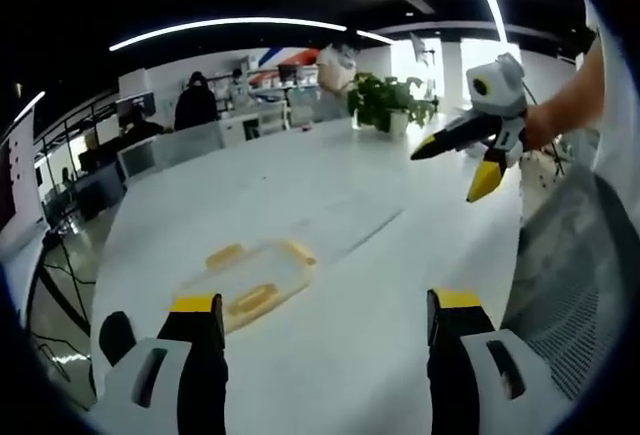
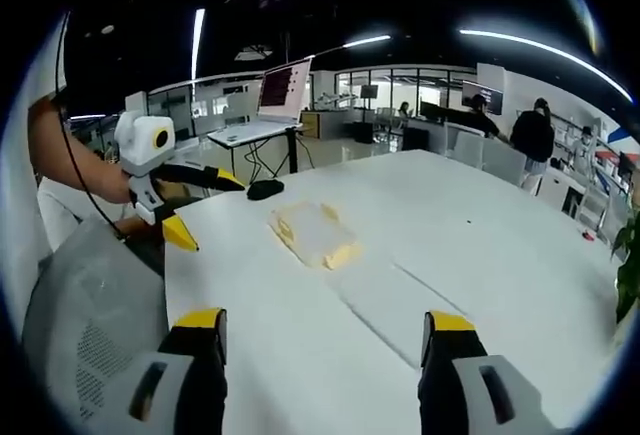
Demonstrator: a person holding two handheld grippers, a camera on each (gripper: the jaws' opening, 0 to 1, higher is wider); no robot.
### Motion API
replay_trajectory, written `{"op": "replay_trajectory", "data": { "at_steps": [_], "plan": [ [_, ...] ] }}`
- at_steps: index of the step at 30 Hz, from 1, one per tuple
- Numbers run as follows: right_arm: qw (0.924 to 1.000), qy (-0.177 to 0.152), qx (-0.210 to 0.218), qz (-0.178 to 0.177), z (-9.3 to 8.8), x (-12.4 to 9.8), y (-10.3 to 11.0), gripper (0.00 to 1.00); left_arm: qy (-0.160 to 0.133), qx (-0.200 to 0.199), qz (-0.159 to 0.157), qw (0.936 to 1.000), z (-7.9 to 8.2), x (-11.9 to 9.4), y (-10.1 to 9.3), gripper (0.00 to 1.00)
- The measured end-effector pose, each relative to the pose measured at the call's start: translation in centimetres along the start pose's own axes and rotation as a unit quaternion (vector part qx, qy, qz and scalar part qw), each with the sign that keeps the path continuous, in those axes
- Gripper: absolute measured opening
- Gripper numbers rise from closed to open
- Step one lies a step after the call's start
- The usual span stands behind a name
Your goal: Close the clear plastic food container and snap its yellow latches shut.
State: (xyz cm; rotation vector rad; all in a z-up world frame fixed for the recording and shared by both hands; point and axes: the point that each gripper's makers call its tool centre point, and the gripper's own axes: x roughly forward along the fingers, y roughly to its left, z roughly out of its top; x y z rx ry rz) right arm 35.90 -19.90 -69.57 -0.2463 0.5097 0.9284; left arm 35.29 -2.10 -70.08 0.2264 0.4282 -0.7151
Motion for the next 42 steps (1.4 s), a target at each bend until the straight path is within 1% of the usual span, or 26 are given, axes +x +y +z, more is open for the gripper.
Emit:
{"op": "replay_trajectory", "data": {
  "at_steps": [5,8,16,19,22,25,30,35,42],
  "plan": [
    [1.0000,0.004,-0.004,0.005,0.1,0.5,-0.1,0.78,0.001,0.003,-0.001,1.0000,0.0,0.2,0.4,0.82],
    [1.0000,0.001,-0.003,0.007,0.5,0.8,-0.2,0.78,0.003,0.007,-0.001,1.0000,0.1,0.3,0.8,0.81],
    [0.9997,0.009,-0.018,0.015,1.0,1.9,-0.5,0.77,0.012,0.015,-0.005,0.9998,-0.1,0.6,2.0,0.80],
    [0.9995,0.011,-0.024,0.018,0.9,2.1,-0.5,0.76,0.012,0.017,-0.005,0.9998,-0.2,0.6,2.2,0.79],
    [0.9995,0.015,-0.020,0.021,0.6,2.4,-0.6,0.76,0.016,0.023,-0.008,0.9996,-0.3,0.7,2.5,0.78],
    [0.9994,0.018,-0.018,0.022,0.4,2.6,-0.7,0.76,0.019,0.024,-0.010,0.9995,-0.6,0.8,2.8,0.78],
    [0.9989,0.025,-0.027,0.028,0.3,3.2,-0.6,0.75,0.029,0.031,-0.013,0.9990,-1.2,1.0,3.1,0.79],
    [0.9984,0.028,-0.036,0.034,0.7,3.8,-0.8,0.75,0.036,0.039,-0.018,0.9984,-1.6,1.3,3.4,0.79],
    [0.9973,0.033,-0.051,0.042,1.5,4.8,-1.2,0.75,0.037,0.047,-0.021,0.9980,-1.6,1.6,4.1,0.78]
  ]
}}
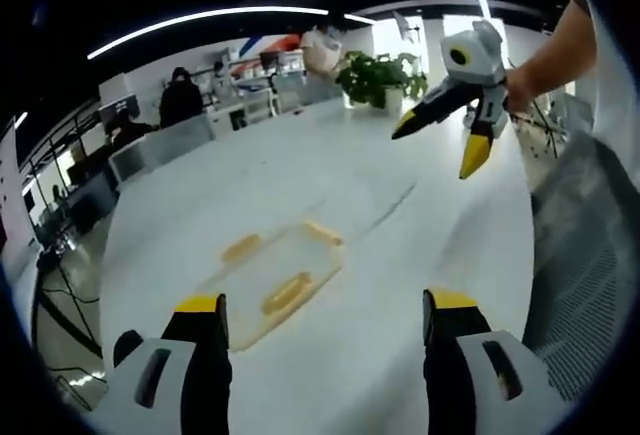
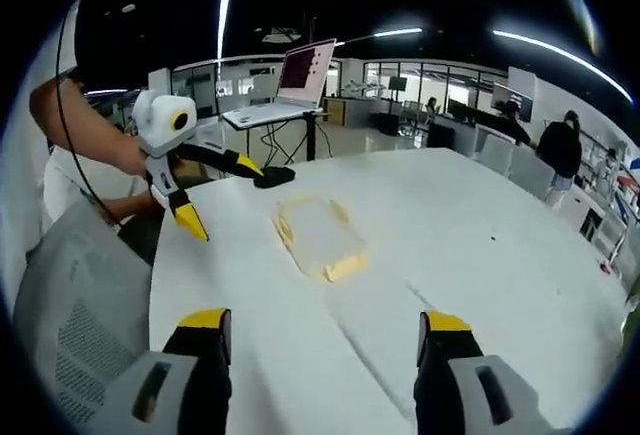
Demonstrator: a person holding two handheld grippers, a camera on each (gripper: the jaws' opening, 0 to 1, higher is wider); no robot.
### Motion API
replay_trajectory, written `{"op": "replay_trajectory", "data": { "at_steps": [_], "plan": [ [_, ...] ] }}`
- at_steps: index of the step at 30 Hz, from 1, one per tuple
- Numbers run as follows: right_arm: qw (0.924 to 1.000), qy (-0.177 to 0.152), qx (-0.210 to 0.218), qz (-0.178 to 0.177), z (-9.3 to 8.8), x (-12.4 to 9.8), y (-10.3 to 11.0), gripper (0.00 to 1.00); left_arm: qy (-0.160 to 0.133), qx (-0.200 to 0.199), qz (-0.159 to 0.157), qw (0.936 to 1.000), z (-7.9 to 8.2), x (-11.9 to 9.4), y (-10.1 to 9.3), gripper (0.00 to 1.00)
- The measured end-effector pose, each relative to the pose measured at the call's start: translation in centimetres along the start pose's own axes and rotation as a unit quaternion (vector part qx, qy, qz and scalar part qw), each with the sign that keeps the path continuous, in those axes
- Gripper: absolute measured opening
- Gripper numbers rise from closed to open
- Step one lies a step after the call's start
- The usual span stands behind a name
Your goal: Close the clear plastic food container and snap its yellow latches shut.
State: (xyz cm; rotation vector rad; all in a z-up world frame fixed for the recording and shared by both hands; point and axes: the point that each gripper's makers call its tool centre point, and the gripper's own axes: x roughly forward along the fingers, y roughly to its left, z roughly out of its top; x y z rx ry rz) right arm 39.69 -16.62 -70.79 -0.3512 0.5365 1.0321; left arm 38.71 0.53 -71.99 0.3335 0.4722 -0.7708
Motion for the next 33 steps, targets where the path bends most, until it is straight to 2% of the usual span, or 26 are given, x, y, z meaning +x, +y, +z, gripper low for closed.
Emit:
{"op": "replay_trajectory", "data": {
  "at_steps": [9,13,18,27,33],
  "plan": [
    [0.9996,0.008,-0.023,0.012,0.6,1.1,-0.7,0.73,0.006,0.011,0.001,0.9999,-0.1,0.2,1.4,0.78],
    [0.9996,0.009,-0.021,0.014,0.6,1.6,-1.1,0.73,0.010,0.012,0.003,0.9999,-0.3,0.2,1.8,0.77],
    [0.9993,0.007,-0.024,0.026,1.1,2.4,-1.2,0.74,0.019,0.018,0.004,0.9997,-0.9,0.3,2.3,0.77],
    [0.9980,0.013,-0.045,0.042,2.1,3.9,-1.8,0.73,0.028,0.023,-0.001,0.9994,-1.1,0.5,3.5,0.76],
    [0.9964,0.024,-0.054,0.061,2.1,5.0,-1.6,0.72,0.039,0.027,-0.003,0.9989,-1.6,0.5,4.3,0.73]
  ]
}}
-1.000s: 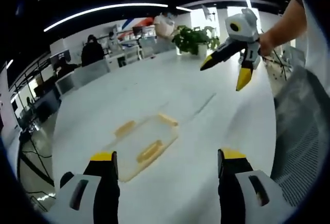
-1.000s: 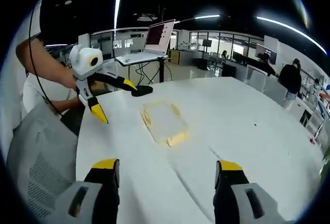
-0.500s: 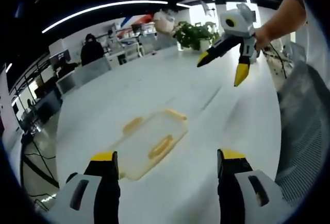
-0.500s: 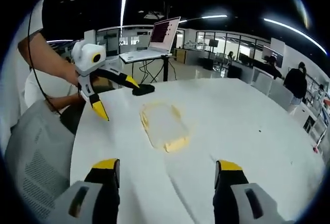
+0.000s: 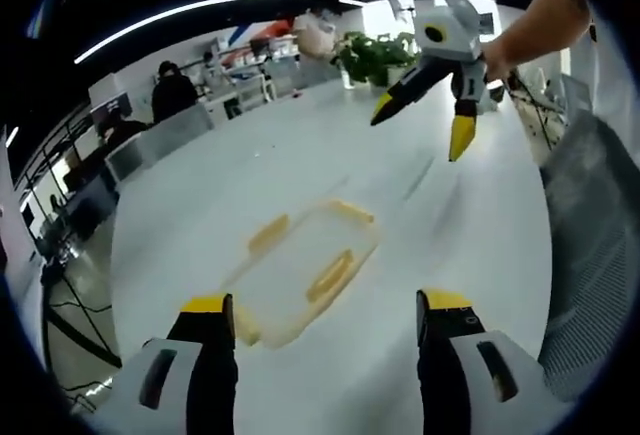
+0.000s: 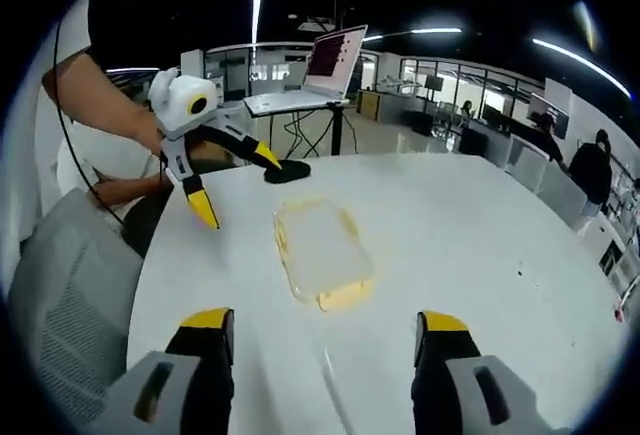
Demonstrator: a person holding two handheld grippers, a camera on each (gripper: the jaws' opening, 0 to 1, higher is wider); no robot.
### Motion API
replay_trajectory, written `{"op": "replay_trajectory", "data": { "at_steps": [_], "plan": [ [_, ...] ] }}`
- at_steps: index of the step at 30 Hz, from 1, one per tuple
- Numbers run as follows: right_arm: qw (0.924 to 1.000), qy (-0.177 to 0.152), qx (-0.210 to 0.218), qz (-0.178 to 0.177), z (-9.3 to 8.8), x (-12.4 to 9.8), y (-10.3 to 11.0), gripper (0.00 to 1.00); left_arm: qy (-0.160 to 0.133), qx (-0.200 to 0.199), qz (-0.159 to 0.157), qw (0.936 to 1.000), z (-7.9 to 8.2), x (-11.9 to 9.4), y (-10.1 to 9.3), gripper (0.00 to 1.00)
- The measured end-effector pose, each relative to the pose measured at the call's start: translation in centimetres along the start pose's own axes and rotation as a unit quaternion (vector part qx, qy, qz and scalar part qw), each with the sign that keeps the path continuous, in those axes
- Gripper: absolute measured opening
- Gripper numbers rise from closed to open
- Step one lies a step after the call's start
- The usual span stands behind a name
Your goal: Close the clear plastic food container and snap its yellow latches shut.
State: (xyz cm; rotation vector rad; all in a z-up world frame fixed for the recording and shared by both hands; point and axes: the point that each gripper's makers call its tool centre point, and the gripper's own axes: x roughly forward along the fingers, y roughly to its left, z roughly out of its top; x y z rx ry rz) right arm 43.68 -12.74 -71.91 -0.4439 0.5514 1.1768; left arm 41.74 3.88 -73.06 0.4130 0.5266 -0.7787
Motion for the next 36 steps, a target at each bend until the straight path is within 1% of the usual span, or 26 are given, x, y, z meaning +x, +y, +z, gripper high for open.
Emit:
{"op": "replay_trajectory", "data": {
  "at_steps": [4,9,14,21,24,27,31,33,36],
  "plan": [
    [0.9997,0.010,-0.018,0.011,0.1,0.7,0.0,0.72,0.008,0.003,0.000,1.0000,-0.6,0.1,0.6,0.73],
    [0.9991,0.016,-0.033,0.020,0.5,1.3,-0.3,0.72,0.013,0.010,-0.002,0.9999,-0.8,0.2,1.2,0.73],
    [0.9983,0.023,-0.045,0.027,0.6,1.8,-0.8,0.72,0.023,0.029,-0.010,0.9993,-1.1,0.6,1.7,0.73],
    [0.9967,0.036,-0.062,0.037,0.6,2.4,-1.2,0.72,0.034,0.043,-0.027,0.9981,-1.3,1.3,2.4,0.72],
    [0.9946,0.050,-0.080,0.044,0.4,2.7,-1.3,0.72,0.045,0.063,-0.037,0.9963,-1.6,1.4,2.6,0.72],
    [0.9930,0.052,-0.095,0.048,0.5,3.0,-1.5,0.74,0.052,0.067,-0.039,0.9956,-1.8,1.5,3.0,0.73],
    [0.9924,0.057,-0.097,0.051,0.9,3.3,-1.8,0.74,0.068,0.090,-0.057,0.9920,-2.1,1.6,2.8,0.73],
    [0.9919,0.060,-0.097,0.055,1.1,3.6,-1.8,0.74,0.073,0.100,-0.059,0.9906,-2.2,1.7,3.0,0.72],
    [0.9901,0.072,-0.102,0.064,0.9,3.9,-1.7,0.73,0.077,0.101,-0.065,0.9898,-2.2,1.9,3.1,0.72]
  ]
}}
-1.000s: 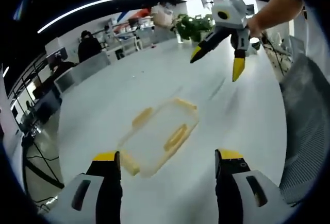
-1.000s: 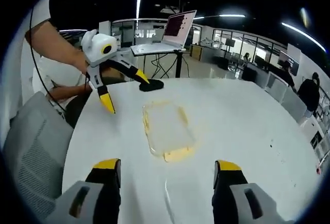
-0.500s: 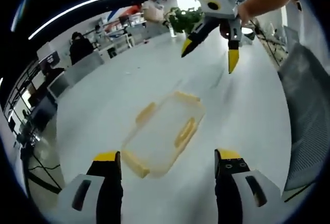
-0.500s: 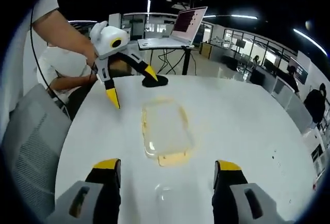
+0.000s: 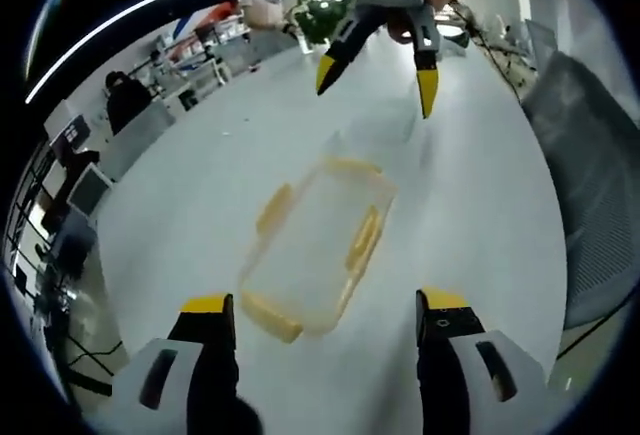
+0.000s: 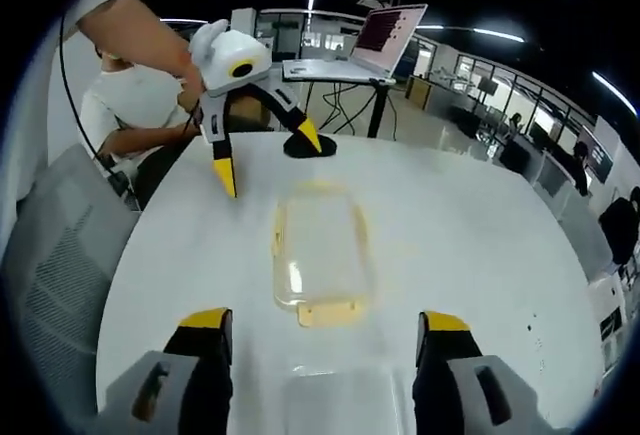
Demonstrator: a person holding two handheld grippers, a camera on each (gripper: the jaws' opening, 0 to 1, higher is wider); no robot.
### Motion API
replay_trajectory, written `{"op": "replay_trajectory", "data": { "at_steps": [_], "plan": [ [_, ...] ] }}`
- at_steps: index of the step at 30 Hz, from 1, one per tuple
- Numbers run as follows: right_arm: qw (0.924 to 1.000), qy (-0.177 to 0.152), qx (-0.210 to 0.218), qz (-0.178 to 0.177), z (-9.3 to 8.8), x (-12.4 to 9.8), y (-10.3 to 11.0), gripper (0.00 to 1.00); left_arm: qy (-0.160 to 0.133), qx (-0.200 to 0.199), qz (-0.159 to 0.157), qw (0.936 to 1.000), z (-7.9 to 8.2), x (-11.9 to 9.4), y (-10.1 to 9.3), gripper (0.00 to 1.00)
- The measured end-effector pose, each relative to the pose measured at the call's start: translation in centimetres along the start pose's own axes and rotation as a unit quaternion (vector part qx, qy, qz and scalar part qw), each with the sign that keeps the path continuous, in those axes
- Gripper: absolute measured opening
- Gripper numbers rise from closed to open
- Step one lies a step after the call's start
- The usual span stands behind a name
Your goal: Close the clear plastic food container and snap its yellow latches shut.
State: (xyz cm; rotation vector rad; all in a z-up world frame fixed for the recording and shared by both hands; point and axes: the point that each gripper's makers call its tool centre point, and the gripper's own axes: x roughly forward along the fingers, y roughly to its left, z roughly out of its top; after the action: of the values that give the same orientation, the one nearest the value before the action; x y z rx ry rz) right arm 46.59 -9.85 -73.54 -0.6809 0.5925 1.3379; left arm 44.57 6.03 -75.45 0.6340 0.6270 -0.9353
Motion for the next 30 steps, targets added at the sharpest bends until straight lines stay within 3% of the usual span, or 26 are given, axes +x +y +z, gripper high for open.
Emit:
{"op": "replay_trajectory", "data": {
  "at_steps": [13,20,30],
  "plan": [
    [0.9995,0.014,-0.003,0.029,0.3,1.3,0.3,0.74,0.043,0.077,-0.017,0.9959,-1.0,0.8,1.3,0.68],
    [0.9983,0.031,-0.007,0.049,0.1,2.3,0.8,0.74,0.057,0.092,-0.038,0.9934,-1.7,1.4,1.1,0.67],
    [0.9965,0.060,-0.014,0.057,-0.7,3.3,0.4,0.75,0.072,0.115,-0.055,0.9892,-2.3,1.6,2.6,0.67]
  ]
}}
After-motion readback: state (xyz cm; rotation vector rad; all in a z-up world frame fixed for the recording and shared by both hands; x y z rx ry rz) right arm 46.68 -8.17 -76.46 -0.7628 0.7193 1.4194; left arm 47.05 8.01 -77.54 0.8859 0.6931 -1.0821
